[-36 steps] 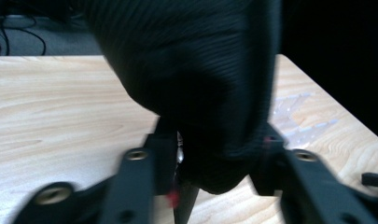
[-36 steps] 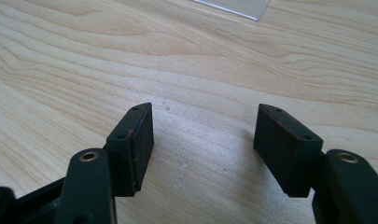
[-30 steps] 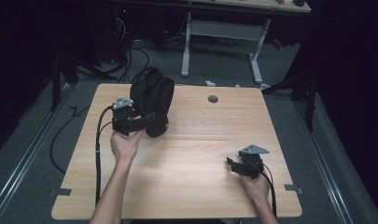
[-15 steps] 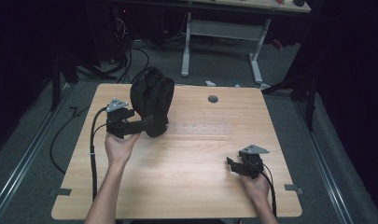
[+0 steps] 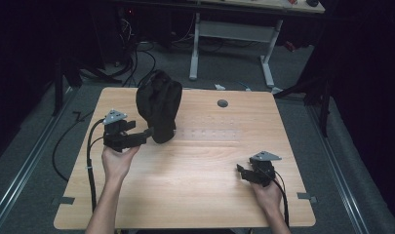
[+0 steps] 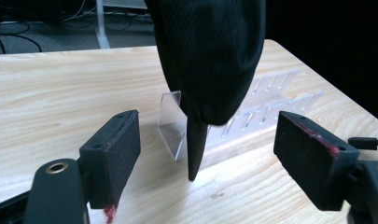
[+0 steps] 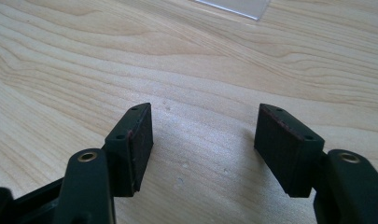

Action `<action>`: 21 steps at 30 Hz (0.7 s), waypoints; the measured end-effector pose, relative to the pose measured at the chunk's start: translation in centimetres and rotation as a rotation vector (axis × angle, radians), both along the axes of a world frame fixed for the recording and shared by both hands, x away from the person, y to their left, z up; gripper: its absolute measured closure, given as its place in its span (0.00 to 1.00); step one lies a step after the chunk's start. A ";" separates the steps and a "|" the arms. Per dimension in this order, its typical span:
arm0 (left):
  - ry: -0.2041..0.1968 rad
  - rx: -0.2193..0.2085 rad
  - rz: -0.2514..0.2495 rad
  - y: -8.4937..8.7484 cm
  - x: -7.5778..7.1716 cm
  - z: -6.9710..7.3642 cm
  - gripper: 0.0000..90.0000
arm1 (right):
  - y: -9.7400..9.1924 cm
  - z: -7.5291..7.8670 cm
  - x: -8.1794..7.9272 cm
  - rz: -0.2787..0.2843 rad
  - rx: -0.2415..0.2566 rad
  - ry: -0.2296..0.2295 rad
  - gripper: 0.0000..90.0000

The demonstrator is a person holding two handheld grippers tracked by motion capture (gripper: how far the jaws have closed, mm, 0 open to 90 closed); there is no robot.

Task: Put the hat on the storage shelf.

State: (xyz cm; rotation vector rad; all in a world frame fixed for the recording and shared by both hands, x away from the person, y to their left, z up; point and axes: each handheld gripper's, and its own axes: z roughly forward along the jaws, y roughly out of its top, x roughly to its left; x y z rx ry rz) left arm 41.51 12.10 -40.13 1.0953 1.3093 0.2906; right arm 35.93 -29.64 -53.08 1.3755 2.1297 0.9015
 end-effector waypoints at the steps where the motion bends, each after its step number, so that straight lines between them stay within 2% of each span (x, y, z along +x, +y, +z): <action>1: 0.001 -0.005 0.001 0.1 -0.2 -0.1 0.26 | 0.0 0.0 0.0 0.000 0.000 0.000 0.41; 8: 0.004 0.001 0.018 0.8 -0.9 -0.7 0.25 | 0.0 0.0 0.0 0.000 0.000 0.000 0.41; 21: 0.013 0.016 -0.003 1.4 -2.3 -2.5 0.26 | 0.0 0.0 0.0 0.000 0.000 0.000 0.41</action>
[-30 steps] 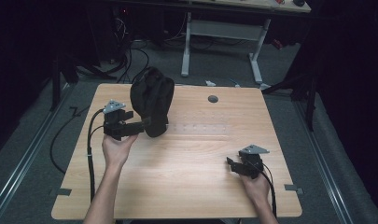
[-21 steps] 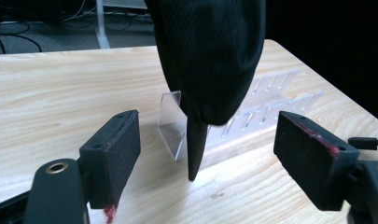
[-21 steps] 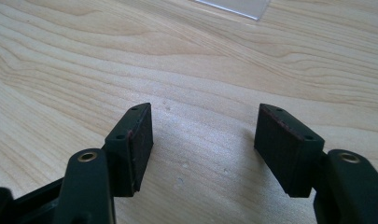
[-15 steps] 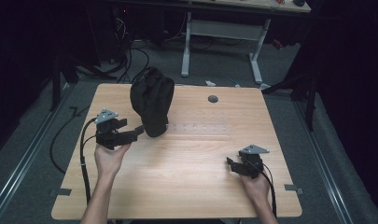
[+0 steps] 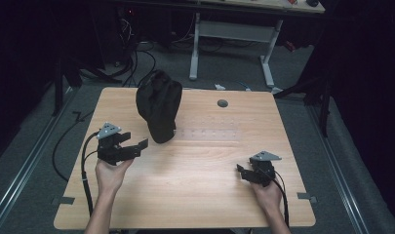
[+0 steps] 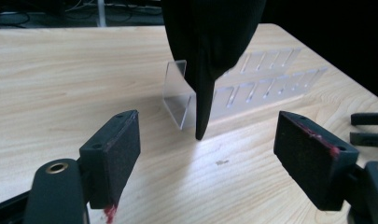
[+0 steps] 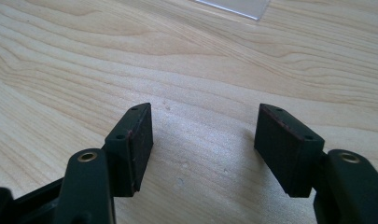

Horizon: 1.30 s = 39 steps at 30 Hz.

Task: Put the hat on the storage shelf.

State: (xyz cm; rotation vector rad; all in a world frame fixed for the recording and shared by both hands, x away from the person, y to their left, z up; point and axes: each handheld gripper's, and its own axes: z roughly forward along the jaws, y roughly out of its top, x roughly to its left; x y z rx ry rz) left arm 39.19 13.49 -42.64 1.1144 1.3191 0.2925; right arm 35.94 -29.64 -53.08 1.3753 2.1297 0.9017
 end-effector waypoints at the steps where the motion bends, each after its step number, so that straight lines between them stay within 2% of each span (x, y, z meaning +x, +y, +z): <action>1: 0.000 -0.004 0.000 0.0 -0.1 -0.2 0.26 | 0.0 0.0 0.0 0.000 0.000 0.000 0.41; 11: 0.002 0.001 -0.008 -0.1 -0.7 -1.8 0.26 | 0.0 0.0 0.0 0.000 0.000 0.000 0.41; 15: 0.004 0.032 -0.014 -0.1 -1.0 -3.1 0.26 | 0.0 0.0 0.0 0.000 0.000 0.000 0.41; 21: 0.044 0.056 -0.007 -0.1 -1.0 -5.4 0.26 | 0.0 0.0 0.0 0.001 0.000 0.000 0.41; 25: 0.058 0.067 -0.008 -0.1 -1.1 -6.5 0.27 | 0.0 0.0 0.0 0.001 0.000 0.000 0.41; 34: 0.073 0.077 -0.008 -0.4 -1.3 -7.8 0.27 | 0.0 0.0 0.0 0.003 -0.001 -0.001 0.41; 36: 0.076 0.094 -0.010 -0.5 -1.4 -8.0 0.27 | 0.0 0.0 0.0 0.003 -0.001 -0.001 0.41; 39: 0.073 0.096 -0.007 -0.7 -1.5 -8.5 0.27 | 0.0 0.0 0.0 0.001 0.000 0.000 0.41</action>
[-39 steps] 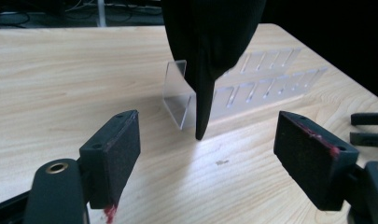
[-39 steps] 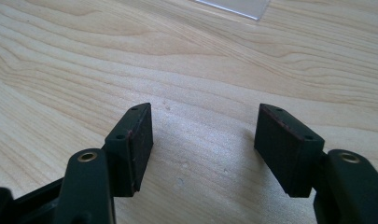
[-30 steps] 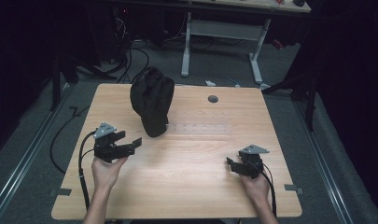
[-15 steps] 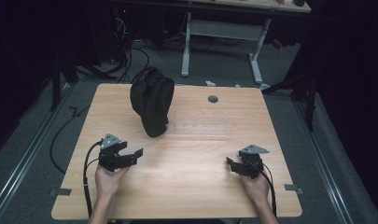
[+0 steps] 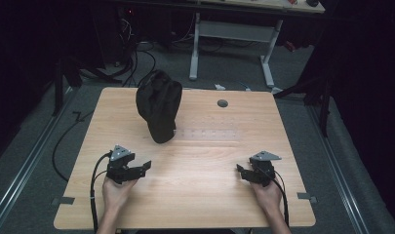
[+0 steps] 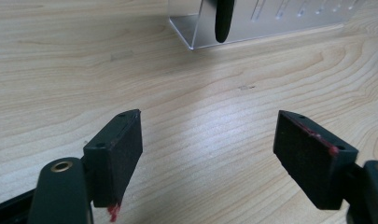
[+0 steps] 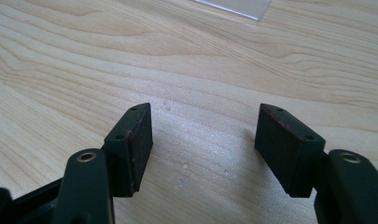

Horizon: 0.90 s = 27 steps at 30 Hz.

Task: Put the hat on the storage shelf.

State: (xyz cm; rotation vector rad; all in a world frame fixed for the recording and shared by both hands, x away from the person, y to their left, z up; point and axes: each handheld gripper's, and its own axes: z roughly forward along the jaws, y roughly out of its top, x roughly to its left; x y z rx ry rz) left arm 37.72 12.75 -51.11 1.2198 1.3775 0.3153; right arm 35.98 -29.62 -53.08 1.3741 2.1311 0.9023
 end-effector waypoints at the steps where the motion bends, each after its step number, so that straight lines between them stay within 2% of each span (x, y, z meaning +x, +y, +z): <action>1: 0.002 0.003 0.003 -0.1 0.0 -0.2 0.27 | 0.0 0.0 0.0 0.000 0.000 0.000 0.41; 4: 0.006 0.024 0.003 -0.2 -0.1 -0.8 0.28 | 0.0 0.0 0.0 0.000 0.000 0.000 0.41; 10: -0.007 0.093 0.019 -0.6 -0.3 -2.0 0.29 | 0.0 0.0 0.0 0.000 0.000 0.000 0.41; 14: -0.035 0.186 0.049 -1.0 -0.3 -3.1 0.30 | 0.0 0.0 0.0 0.001 -0.001 -0.001 0.41; 17: -0.020 0.233 0.057 -1.2 -0.3 -3.7 0.30 | 0.0 0.0 0.0 0.002 -0.001 -0.001 0.41; 21: -0.012 0.223 0.069 -1.2 -0.3 -3.6 0.30 | 0.0 0.0 0.0 0.000 -0.001 0.000 0.41; 23: 0.007 0.204 0.072 -1.0 -0.2 -3.6 0.30 | 0.0 0.0 0.0 0.000 0.000 0.000 0.41; 27: 0.008 0.204 0.075 -1.0 -0.2 -3.6 0.30 | 0.0 0.0 0.0 -0.001 0.000 0.000 0.41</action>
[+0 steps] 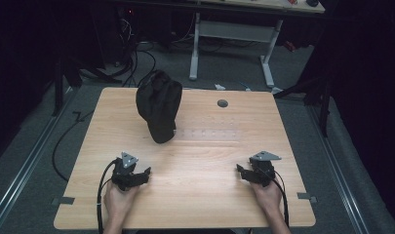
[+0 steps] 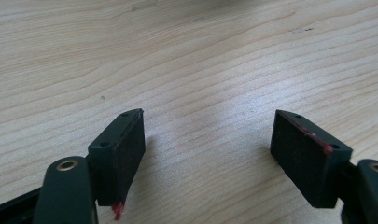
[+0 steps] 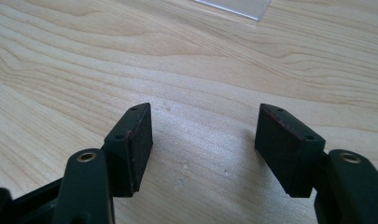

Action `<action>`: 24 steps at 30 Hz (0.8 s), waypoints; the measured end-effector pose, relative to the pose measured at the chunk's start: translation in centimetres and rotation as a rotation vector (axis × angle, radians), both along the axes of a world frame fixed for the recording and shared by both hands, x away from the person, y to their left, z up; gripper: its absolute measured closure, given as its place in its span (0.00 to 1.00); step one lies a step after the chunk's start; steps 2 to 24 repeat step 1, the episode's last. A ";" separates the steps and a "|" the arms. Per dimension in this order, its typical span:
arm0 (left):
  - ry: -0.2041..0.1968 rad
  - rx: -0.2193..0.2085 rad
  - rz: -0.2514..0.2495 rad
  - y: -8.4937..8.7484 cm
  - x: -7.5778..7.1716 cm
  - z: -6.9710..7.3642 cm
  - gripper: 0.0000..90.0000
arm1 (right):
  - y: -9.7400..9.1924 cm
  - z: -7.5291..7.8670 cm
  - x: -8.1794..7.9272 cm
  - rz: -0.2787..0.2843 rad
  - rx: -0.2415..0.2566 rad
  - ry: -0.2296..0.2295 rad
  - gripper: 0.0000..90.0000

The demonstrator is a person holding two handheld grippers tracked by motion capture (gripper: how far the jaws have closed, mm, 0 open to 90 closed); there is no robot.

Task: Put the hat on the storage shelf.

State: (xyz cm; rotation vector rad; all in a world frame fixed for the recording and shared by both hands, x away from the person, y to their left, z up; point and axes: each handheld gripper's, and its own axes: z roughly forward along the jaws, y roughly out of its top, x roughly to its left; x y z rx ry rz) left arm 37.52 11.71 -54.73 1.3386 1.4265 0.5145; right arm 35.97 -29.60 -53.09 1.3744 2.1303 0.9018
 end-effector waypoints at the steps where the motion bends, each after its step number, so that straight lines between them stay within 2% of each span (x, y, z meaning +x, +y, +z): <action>1: 0.000 0.000 0.000 0.0 0.0 0.0 0.29 | 0.0 0.0 0.0 0.000 0.000 0.000 0.41; 24: 0.000 0.000 0.000 0.0 0.0 0.0 0.29 | 0.0 0.0 0.0 0.000 0.000 0.000 0.41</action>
